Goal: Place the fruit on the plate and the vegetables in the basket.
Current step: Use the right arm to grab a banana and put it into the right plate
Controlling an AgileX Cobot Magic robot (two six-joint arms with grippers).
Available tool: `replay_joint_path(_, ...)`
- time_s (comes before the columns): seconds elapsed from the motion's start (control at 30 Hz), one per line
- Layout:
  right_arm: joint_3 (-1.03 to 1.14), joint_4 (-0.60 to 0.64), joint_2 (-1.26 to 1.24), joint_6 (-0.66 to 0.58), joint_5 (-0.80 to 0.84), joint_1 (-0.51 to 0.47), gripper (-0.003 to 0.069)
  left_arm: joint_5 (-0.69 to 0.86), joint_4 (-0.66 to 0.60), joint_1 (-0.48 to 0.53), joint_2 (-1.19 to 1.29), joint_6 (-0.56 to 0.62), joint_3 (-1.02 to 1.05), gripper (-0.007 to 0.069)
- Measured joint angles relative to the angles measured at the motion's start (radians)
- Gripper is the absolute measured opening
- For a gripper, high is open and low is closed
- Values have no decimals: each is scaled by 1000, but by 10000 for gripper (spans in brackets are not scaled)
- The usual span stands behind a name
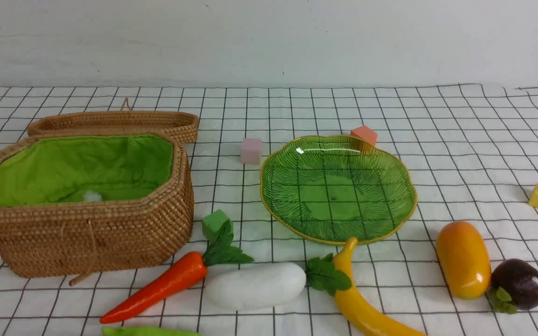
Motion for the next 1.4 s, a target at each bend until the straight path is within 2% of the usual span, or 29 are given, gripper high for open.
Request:
replay_joint_path(0.77, 0, -1, 0, 0, 0, 0, 238, 0, 0, 0, 0, 0, 0, 239)
replay_joint_path(1.1, 0, -105, 0, 0, 0, 0, 238, 0, 0, 0, 0, 0, 0, 239)
replay_joint_path(1.4, 0, -115, 0, 0, 0, 0, 238, 0, 0, 0, 0, 0, 0, 239)
